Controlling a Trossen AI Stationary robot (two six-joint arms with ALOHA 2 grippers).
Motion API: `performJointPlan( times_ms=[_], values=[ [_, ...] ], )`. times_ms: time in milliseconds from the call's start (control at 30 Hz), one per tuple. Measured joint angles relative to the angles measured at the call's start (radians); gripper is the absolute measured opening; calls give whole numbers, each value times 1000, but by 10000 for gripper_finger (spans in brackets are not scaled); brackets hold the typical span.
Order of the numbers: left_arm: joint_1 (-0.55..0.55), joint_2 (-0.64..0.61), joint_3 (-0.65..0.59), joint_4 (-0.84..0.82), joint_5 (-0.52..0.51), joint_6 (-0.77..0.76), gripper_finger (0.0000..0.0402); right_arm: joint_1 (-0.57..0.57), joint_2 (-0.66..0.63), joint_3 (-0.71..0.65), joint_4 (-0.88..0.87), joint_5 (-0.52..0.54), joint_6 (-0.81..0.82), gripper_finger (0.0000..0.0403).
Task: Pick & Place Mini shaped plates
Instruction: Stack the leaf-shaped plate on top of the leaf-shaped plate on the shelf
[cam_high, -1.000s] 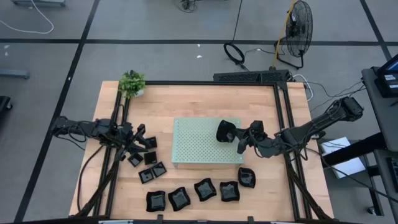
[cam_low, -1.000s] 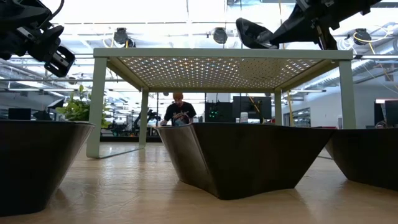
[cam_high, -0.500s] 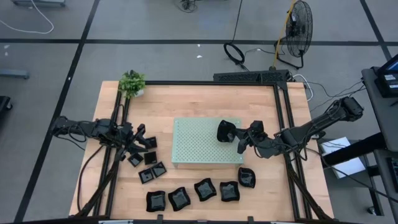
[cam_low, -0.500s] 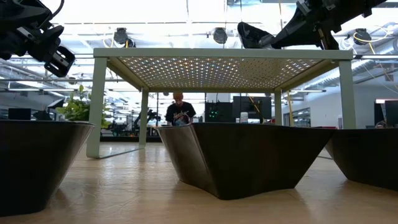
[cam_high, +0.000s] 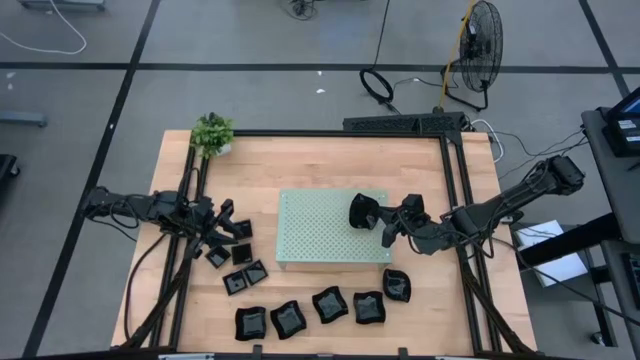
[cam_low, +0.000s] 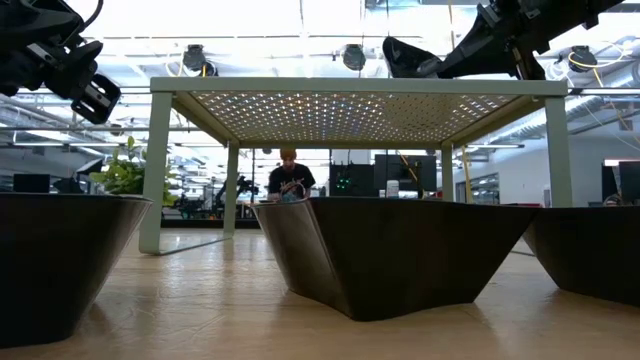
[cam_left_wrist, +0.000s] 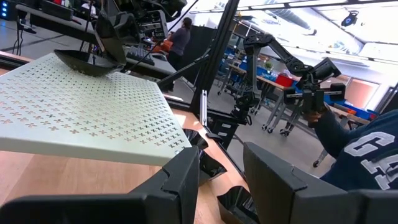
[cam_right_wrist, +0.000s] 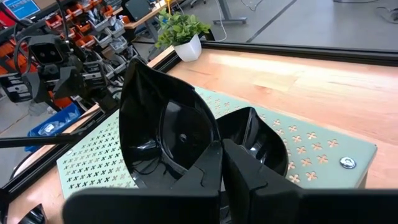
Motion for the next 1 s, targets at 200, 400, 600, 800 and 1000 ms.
performJointPlan(
  times_ms=[200, 400, 600, 800, 1000],
  values=[
    [0, 0, 0, 0, 0, 0, 129, 0, 0, 0, 0, 0, 0, 0],
    [0, 0, 0, 0, 0, 0, 129, 0, 0, 0, 1, 1, 1, 9],
    [0, 0, 0, 0, 0, 0, 129, 0, 0, 0, 1, 4, 3, 52],
    [0, 0, 0, 0, 0, 0, 129, 0, 0, 0, 1, 29, -4, 91],
    [0, 0, 0, 0, 0, 0, 129, 0, 0, 0, 9, 32, -35, 110]
  ],
)
